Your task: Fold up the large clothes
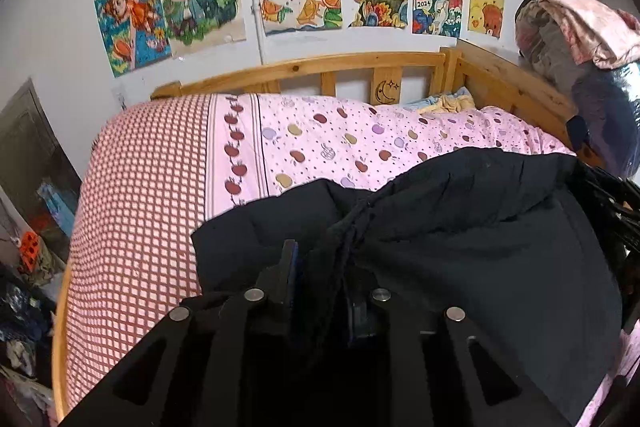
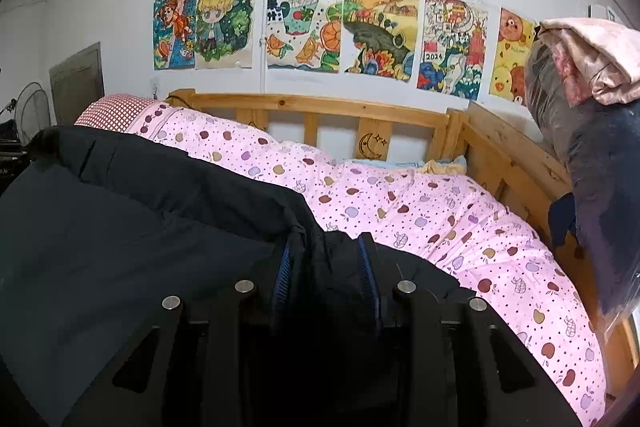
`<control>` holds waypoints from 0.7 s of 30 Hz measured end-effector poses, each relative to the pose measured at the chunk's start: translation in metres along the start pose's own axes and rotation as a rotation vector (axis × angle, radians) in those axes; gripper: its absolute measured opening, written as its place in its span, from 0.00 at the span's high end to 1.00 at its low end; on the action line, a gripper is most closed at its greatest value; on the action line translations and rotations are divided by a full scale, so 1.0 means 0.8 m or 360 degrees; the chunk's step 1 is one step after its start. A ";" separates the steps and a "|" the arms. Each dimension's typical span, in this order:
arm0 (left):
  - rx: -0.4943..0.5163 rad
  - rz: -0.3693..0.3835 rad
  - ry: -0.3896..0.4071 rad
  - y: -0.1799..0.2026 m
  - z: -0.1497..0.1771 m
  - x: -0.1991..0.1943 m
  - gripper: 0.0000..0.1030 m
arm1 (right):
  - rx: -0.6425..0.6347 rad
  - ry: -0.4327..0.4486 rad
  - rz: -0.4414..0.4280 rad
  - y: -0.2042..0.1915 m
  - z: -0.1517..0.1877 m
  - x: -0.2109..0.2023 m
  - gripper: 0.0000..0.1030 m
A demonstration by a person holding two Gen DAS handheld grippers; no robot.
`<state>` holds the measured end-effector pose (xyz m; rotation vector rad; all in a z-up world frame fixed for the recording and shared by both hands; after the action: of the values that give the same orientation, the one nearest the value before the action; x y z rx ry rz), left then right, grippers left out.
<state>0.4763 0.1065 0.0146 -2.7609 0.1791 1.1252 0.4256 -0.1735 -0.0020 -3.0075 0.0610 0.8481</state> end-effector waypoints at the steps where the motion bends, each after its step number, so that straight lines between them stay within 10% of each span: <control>1: -0.0021 0.0041 0.0014 -0.003 0.001 -0.005 0.80 | 0.0015 -0.0012 0.0014 0.003 0.001 0.001 0.62; 3: -0.0050 0.0105 0.0084 -0.012 0.004 -0.021 0.62 | 0.0068 -0.0016 0.0022 0.013 0.003 -0.003 0.43; 5: -0.0099 0.0097 0.0175 -0.029 0.008 -0.042 0.08 | 0.0131 0.0013 -0.0006 0.026 0.007 -0.018 0.35; 21: -0.0535 0.0389 0.0034 -0.126 0.106 -0.058 0.07 | 0.0466 -0.0216 -0.0175 0.129 0.084 -0.031 0.28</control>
<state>0.4021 0.2239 -0.0031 -3.1141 0.3704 1.2887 0.3654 -0.2739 -0.0470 -2.6503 0.0161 0.9378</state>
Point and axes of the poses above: each gripper's, at about its wrist camera, not at the fingertips, and x roughly the way its jaws point, y to its right, z to its underside, the point moved 5 cm from there along x, roughly the way its jaws point, and after that the axes turned 4 degrees about x, right-handed, at the moved point
